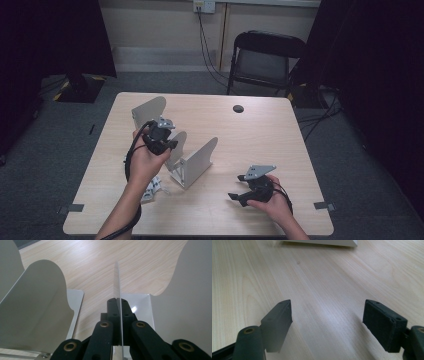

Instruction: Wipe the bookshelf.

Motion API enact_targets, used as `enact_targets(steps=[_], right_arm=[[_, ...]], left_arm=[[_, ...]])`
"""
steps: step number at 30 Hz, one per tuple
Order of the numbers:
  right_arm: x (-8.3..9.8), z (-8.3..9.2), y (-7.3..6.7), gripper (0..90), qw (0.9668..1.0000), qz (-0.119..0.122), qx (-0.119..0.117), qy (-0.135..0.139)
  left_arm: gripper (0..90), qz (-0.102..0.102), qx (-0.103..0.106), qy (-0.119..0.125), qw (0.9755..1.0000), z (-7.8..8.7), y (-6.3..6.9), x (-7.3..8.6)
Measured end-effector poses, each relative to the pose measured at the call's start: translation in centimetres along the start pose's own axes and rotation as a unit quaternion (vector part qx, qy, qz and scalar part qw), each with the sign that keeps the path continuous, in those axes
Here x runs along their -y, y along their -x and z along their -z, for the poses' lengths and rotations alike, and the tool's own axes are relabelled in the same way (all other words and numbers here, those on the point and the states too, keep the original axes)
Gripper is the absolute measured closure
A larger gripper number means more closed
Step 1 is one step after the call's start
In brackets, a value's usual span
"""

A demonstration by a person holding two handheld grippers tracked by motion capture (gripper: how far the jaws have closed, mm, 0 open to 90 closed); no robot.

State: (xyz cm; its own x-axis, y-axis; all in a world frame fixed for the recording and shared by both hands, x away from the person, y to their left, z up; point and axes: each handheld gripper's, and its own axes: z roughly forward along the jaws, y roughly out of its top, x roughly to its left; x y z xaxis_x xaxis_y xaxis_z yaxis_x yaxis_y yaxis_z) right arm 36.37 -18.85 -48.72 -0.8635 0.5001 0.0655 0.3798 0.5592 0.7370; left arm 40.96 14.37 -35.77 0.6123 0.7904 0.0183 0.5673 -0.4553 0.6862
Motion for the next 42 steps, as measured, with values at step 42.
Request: enact_targets(steps=[42], right_arm=[[3.4,3.5,2.1,22.7,0.9988,-0.034,0.034,0.009]], left_arm=[[90.0,-0.072,0.068,0.013,0.9950,-4.3,7.9,-3.9]])
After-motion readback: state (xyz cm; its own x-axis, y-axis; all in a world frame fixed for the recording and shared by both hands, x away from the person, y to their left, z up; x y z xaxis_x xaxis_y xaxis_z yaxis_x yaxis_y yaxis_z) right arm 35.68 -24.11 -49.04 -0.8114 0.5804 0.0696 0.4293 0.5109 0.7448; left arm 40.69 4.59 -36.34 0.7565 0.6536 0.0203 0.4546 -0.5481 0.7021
